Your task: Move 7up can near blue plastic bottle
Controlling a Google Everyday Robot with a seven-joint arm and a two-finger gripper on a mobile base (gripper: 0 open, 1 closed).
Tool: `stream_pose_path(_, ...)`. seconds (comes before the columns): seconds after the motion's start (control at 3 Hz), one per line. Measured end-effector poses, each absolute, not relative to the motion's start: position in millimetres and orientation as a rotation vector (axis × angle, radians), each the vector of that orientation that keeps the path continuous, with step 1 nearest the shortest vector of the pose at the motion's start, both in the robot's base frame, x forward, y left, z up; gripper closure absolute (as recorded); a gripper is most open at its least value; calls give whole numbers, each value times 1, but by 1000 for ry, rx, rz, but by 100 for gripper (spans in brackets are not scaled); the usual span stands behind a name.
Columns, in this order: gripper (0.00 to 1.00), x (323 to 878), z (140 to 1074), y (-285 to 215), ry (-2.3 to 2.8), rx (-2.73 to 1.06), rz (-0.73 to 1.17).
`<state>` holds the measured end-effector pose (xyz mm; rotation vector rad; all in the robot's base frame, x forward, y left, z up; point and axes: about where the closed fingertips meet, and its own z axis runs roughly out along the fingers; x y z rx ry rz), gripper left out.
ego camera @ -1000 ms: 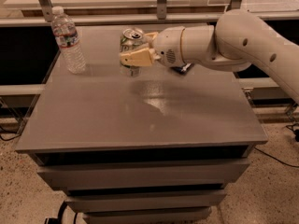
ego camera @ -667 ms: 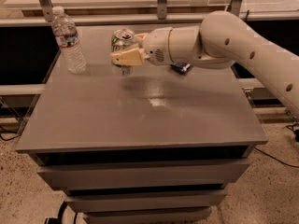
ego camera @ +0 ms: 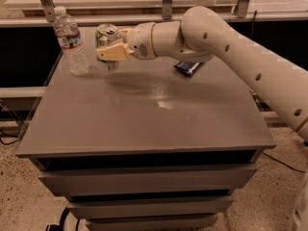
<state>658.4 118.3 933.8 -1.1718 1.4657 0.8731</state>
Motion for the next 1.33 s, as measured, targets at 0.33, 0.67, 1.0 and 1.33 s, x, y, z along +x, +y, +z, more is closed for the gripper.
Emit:
stream_pose_path(0.33, 100, 664, 935, 143, 1444, -1207, 884)
stream_pose_path(0.67, 92, 665, 931, 157, 1449, -1243, 881)
stream_pose_path(1.0, 68, 665, 922, 167, 1478, -1289, 868)
stream_pose_path(1.33, 45, 665, 912, 173, 1501, -1319, 874)
